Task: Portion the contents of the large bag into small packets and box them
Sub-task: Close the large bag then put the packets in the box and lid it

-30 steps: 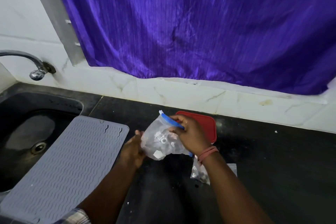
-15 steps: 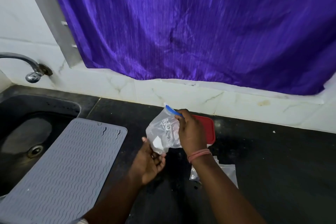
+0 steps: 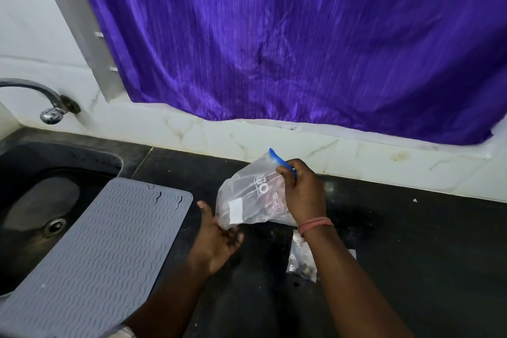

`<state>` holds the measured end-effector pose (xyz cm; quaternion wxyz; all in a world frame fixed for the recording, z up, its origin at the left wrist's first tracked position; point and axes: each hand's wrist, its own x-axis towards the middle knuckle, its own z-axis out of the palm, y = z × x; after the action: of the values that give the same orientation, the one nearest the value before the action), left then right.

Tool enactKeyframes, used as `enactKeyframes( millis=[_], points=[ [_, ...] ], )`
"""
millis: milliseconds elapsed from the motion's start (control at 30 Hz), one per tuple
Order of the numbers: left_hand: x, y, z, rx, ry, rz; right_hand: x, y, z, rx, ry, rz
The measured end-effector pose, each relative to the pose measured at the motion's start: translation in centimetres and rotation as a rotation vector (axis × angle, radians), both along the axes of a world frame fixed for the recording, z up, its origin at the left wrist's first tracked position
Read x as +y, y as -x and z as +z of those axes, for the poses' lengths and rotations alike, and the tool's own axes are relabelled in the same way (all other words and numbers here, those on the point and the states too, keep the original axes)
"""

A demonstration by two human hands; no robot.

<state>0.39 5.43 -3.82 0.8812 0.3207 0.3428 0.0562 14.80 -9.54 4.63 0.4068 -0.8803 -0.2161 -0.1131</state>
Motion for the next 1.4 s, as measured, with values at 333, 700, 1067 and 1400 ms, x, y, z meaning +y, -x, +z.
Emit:
enactKeyframes(
  millis=[333,700,1067,1400],
  points=[
    [-0.7,0.8,-0.7,0.081,0.030,-0.009,0.1,0.2,-0.5,0.175,-0.296,-0.002],
    [-0.1,1.3,-1.5,0.274,-0.160,-0.094,-0.4,1.0,0.5,0.246,-0.250,0.117],
    [1.1,-3.9,6.0,-0.085,-1.168,-0.186,0.3,1.8,-0.3,0.488,-0.232,0.387],
    [0.2,-3.1,5.6,-0.200,-1.101,-0.210,0.7,2.5,1.2,0.481,-0.214,0.447]
  ],
)
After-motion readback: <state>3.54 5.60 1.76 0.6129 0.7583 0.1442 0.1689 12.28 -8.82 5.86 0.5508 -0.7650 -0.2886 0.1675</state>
